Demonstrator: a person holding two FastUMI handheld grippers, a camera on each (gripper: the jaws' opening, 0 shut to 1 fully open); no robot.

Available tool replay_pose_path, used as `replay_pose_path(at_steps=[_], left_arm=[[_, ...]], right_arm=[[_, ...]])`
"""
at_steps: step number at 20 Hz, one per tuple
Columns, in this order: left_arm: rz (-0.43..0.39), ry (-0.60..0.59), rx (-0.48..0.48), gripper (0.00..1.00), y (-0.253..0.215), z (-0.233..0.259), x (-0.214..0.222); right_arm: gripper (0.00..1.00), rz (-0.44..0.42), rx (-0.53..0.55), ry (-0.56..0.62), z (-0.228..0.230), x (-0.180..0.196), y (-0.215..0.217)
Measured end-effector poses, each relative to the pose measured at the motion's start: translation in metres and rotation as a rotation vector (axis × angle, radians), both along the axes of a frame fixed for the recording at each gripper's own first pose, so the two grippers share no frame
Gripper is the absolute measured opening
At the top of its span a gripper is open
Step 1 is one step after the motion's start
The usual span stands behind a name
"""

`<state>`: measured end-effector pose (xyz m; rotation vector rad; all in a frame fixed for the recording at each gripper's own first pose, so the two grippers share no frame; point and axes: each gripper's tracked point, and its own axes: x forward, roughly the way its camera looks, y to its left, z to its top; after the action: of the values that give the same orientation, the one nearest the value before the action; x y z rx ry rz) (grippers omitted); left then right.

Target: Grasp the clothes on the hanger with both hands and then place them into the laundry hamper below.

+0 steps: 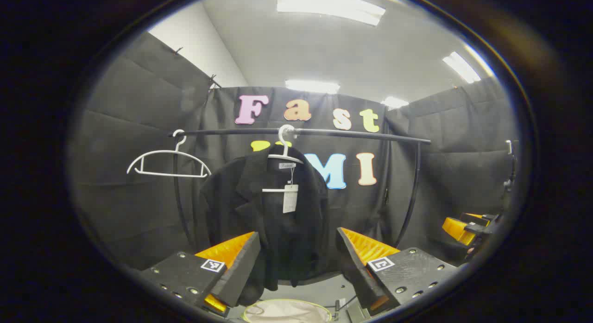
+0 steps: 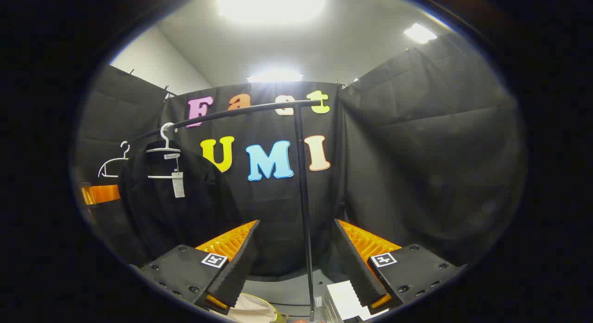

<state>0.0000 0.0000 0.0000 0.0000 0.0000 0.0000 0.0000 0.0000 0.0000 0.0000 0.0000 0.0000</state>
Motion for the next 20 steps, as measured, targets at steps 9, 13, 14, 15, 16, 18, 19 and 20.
replay_pose_path(at_steps=[9, 13, 14, 15, 16, 18, 19, 20], left_arm=[[-0.034, -0.016, 0.036, 0.95, -0.006, -0.003, 0.002], [-0.041, -0.013, 0.017, 0.95, -0.004, -0.011, 0.005], [-0.042, -0.015, 0.012, 0.95, -0.003, -0.013, 0.006], [-0.04, -0.017, 0.007, 0.95, -0.002, -0.014, 0.006], [-0.036, -0.014, 0.002, 0.95, 0.001, -0.018, 0.006], [-0.029, -0.007, -0.008, 0.95, 0.006, -0.023, 0.008], [-0.028, -0.005, -0.011, 0.95, 0.008, -0.025, 0.009], [-0.022, -0.002, -0.009, 0.95, 0.011, -0.028, 0.01]], right_arm=[[0.96, -0.011, 0.004, 0.014, -0.015, 0.002, -0.001], [0.96, 0.001, -0.03, 0.025, -0.02, 0.009, 0.009], [0.96, 0.004, -0.032, 0.029, -0.02, 0.01, 0.01], [0.96, 0.006, -0.035, 0.037, -0.024, 0.013, 0.009], [0.92, 0.009, -0.037, 0.045, -0.025, 0.015, 0.01], [0.96, 0.014, -0.049, 0.056, -0.027, 0.019, 0.013], [0.96, 0.019, -0.057, 0.056, -0.027, 0.019, 0.015], [0.96, 0.025, -0.063, 0.051, -0.026, 0.02, 0.018]])
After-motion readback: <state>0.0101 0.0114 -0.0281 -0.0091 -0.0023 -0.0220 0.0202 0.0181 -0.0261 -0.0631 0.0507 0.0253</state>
